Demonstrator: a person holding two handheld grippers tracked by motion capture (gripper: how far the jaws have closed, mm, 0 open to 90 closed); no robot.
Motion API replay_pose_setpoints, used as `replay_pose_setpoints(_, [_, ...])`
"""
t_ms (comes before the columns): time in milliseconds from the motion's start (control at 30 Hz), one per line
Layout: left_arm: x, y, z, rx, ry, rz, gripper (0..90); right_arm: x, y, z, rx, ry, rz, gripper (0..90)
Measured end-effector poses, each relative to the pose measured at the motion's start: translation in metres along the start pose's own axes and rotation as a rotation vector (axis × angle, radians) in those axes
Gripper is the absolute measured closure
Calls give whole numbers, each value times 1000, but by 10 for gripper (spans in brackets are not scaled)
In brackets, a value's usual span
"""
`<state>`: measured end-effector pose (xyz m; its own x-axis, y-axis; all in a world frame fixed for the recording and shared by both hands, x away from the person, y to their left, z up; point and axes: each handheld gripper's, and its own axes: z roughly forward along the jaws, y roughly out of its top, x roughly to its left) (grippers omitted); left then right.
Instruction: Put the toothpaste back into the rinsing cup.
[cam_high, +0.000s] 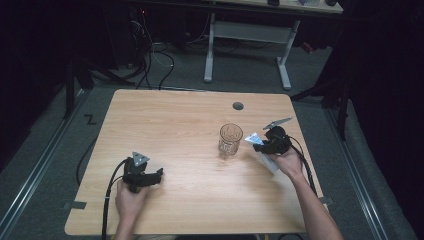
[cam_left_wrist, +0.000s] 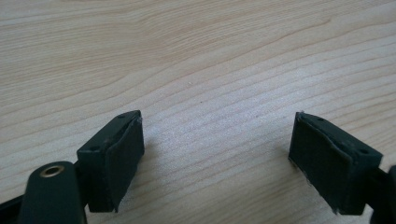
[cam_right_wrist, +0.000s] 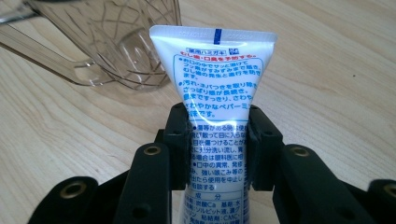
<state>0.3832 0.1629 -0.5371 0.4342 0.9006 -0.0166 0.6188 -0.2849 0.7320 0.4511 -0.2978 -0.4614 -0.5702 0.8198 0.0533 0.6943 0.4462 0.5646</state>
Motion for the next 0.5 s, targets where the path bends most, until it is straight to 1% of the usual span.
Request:
replay_pose_setpoints(33, [0,0,0,0,0,0,180,0,0,0,0,0,0,668])
replay_pose_setpoints(233, [0,0,0,0,0,0,180,6,2,-14,-67,17,-14,669])
replay_pose_setpoints(500, [0,0,0,0,0,0,180,12,4,-27,-119,38,-34,669])
